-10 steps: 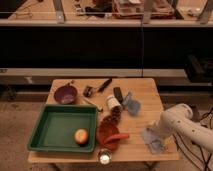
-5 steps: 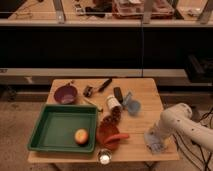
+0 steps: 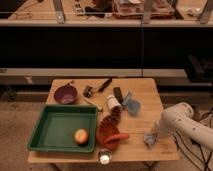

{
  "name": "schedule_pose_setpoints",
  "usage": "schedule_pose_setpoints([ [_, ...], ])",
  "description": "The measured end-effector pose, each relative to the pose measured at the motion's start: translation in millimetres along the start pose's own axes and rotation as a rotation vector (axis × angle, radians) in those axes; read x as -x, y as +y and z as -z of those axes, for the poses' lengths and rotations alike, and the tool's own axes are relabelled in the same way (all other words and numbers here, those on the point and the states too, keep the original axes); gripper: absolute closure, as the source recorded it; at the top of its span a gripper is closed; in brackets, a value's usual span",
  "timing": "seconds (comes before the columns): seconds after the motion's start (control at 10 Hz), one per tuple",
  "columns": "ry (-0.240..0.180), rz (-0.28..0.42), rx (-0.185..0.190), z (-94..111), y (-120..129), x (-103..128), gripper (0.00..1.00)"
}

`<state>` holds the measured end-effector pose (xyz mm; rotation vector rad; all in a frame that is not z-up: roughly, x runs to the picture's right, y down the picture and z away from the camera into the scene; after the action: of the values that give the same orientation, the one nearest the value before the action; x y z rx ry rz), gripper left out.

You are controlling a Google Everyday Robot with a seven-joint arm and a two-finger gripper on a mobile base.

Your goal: Wipe tray with towel

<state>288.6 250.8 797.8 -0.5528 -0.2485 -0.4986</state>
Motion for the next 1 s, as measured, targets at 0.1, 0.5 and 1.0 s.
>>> schedule_pose_setpoints([
  [0.1,-0.009,0.0,-0.021,10,-2,2,1.0],
  [0.5,-0.03,0.052,-0.125,95,-35,33,1.0],
  [1.0,-0.077,0.196,-0.286,168,-118,123,1.0],
])
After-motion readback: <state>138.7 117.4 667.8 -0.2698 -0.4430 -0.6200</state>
